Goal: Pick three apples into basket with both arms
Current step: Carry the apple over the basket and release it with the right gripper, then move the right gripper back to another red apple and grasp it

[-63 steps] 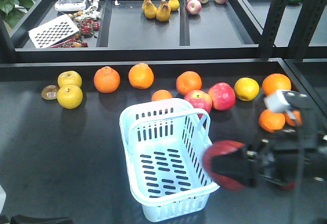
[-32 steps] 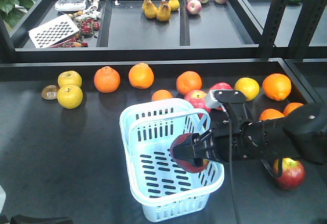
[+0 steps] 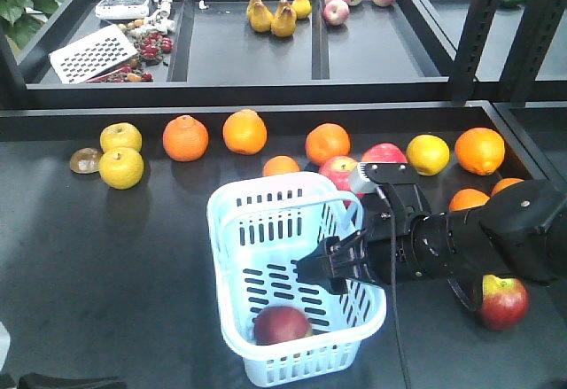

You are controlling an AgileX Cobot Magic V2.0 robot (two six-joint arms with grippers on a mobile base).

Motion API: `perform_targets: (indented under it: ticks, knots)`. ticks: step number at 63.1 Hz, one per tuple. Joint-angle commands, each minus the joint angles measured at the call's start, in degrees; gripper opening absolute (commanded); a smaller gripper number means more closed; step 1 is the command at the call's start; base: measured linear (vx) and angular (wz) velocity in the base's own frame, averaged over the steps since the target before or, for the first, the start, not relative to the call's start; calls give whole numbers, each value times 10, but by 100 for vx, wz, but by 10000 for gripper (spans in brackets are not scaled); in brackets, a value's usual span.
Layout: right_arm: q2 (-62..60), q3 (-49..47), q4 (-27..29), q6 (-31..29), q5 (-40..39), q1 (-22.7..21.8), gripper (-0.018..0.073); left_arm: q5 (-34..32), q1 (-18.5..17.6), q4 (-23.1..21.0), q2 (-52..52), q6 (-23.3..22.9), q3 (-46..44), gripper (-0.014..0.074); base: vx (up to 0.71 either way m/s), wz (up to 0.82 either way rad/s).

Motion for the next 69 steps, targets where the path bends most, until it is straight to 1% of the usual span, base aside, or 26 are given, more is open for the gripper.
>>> perform_targets:
  ticks: [1,3,6,7,9,14,15,22,23,25,26,29,33,36,40,44,47,50,52,55,59,62,69]
  knots:
    - [-38,-17,-12,2,3,-1,470,-31,0,-16,0,-1,-15,-6,0,0]
    - [-45,-17,-27,12,4,-1,422,-31,0,-16,0,-1,-15,-6,0,0]
    - [-62,-17,-62,49,6,-1,323,-31,0,-16,0,-1,-15,-6,0,0]
    - [-67,-17,-80,60,7,-1,275,-31,0,-16,0,-1,-15,-6,0,0]
    - [-78,-17,-108,88,9,-1,210,-31,0,-16,0,-1,-15,-6,0,0]
    - [-108,-17,-217,165,22,-1,-6,-31,0,-16,0,-1,-15,-6,0,0]
    - [-113,-17,-234,180,25,-1,-16,-31,0,-16,0,-1,-15,-6,0,0]
    - [-150,-17,-382,317,47,-1,-10,-31,0,-16,0,-1,-15,-6,0,0]
    - [-156,-17,-410,332,50,-1,-8,-31,0,-16,0,-1,-15,-6,0,0]
    - [-166,-17,-450,371,55,-1,-8,-31,0,-16,0,-1,-15,-6,0,0]
    - [-170,-17,-482,392,57,-1,-8,-31,0,-16,0,-1,-15,-6,0,0]
    - [-181,-17,-552,438,67,-1,-7,-31,0,-16,0,-1,-15,-6,0,0]
    - [-192,-17,-632,491,84,-1,-5,-32,0,-16,0,-1,-15,-6,0,0]
    - [-196,-17,-677,519,97,-1,-4,-32,0,-16,0,-1,-15,-6,0,0]
    - [-197,-17,-739,578,112,-1,-4,-32,0,-16,0,-1,-15,-6,0,0]
    - [-195,-17,-808,641,108,-1,-3,-32,0,-16,0,-1,-15,-6,0,0]
    - [-191,-17,-850,680,103,-1,-1,-33,0,-16,0,-1,-15,-6,0,0]
    - [-187,-17,-896,732,100,-1,6,-34,0,-16,0,-1,-15,-6,0,0]
    - [-184,-17,-922,753,99,-3,18,-35,0,-16,0,-1,-15,-6,0,0]
    - [-178,-17,-936,773,98,-15,45,-36,0,-16,0,-1,-15,-6,0,0]
    - [-167,-17,-927,773,90,-38,95,-38,0,-16,0,-1,-15,-6,0,0]
    - [-158,-17,-910,765,79,-65,157,-38,0,-16,0,-1,-15,-6,0,0]
    - [-128,-24,-845,726,65,-137,365,-41,0,-16,0,-1,-15,-6,0,0]
